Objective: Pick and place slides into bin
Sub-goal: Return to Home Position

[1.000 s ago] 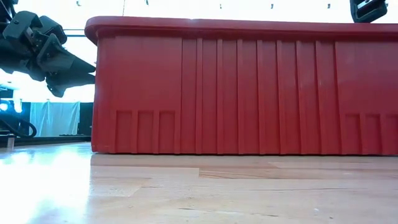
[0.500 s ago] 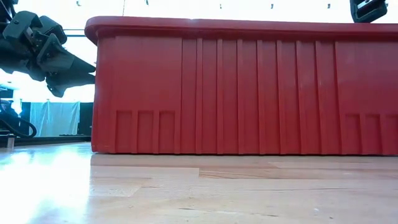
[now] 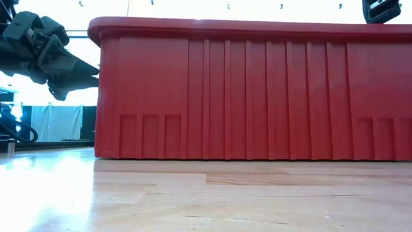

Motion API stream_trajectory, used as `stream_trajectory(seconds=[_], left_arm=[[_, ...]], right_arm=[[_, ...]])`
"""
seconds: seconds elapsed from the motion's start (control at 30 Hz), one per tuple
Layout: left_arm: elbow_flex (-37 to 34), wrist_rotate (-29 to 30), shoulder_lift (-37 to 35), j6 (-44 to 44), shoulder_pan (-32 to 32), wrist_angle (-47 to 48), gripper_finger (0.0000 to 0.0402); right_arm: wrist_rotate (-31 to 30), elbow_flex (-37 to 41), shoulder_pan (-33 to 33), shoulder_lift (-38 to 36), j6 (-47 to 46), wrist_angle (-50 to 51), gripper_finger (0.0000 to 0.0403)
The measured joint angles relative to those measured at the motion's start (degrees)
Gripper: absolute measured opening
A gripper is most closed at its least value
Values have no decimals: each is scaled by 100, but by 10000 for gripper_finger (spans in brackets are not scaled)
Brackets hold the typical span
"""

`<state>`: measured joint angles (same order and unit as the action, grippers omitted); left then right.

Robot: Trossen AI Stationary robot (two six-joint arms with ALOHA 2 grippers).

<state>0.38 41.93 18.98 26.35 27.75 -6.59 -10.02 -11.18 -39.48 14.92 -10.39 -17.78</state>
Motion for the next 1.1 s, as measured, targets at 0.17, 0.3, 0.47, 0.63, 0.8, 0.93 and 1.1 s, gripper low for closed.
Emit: stream_trajectory(seconds=[0.17,0.3,0.47,0.63,0.8,0.93,1.1], left_arm=[[0,0,0,-2,0,0,184],[0,0,0,-2,0,0,184],[0,-1,1,-2,0,0,179],[0,0,0,0,0,0,180],[-1,-2,2,0,0,0,184],[0,-2,0,0,0,0,185],[0,-2,2,-2,0,0,182]], right_arm=[[1,0,-2,0,0,0,132],[0,0,0,0,0,-1,132],[1,0,-2,-1,0,0,132],[2,0,-2,0,0,0,132],[2,0,-2,0,0,0,132],[2,0,0,0,0,-1,132],[1,0,0,0,0,-1,132]])
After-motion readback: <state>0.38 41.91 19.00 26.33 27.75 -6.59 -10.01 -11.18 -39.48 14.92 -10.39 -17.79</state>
